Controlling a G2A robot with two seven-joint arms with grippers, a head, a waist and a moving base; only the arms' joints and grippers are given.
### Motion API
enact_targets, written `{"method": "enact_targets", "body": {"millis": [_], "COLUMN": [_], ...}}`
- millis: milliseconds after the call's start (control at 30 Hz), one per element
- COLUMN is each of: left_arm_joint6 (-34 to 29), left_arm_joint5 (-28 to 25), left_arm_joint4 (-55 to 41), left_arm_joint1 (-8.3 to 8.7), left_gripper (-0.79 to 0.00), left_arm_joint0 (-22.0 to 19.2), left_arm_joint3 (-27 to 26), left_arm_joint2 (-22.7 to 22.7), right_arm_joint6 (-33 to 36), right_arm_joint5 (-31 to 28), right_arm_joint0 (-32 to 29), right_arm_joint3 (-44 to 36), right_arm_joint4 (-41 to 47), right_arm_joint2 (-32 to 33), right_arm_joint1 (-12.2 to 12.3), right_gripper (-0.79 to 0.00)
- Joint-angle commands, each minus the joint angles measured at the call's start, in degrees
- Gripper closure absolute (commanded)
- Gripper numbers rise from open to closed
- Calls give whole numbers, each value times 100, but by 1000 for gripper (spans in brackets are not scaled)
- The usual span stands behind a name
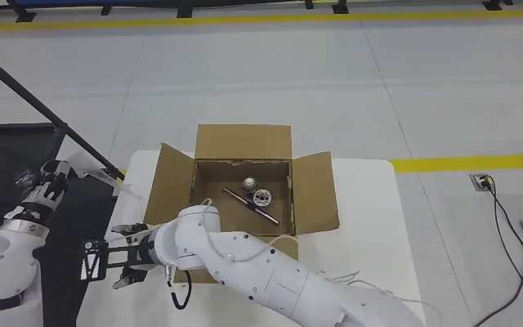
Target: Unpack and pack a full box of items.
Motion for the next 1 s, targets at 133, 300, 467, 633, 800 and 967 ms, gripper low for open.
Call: {"method": "enact_targets", "body": {"millis": [133, 300, 467, 633, 800, 967], "left_arm_joint6": [10, 2, -4, -16, -7, -13], "left_arm_joint5": [-14, -8, -39, -53, -56, -51], "left_arm_joint4": [-35, -71, -79, -82, -95, -109], "left_arm_joint1": [22, 46, 66, 87, 108, 128], "left_gripper": [0, 0, 0, 0, 0, 0], "left_arm_joint0": [53, 67, 73, 54, 53, 60], "left_arm_joint3": [-38, -38, -51, -81, -68, -44], "left_arm_joint2": [4, -17, 7, 49, 53, 52], "right_arm_joint6": [60, 793, 1546, 2205, 2546, 2794], "right_arm_joint5": [403, 923, 1515, 2168, 2373, 2639], "right_arm_joint0": [167, 223, 191, 117, 2, -201], "right_arm_joint3": [537, 366, -96, -386, -533, -874], "right_arm_joint4": [-109, -146, -158, -246, -288, -543], "right_arm_joint2": [-130, -326, -427, -345, -103, 233], "right_arm_joint1": [-351, -483, -463, -416, -356, -206], "right_gripper": [-785, -785, -785, -785, -785, -785]}}
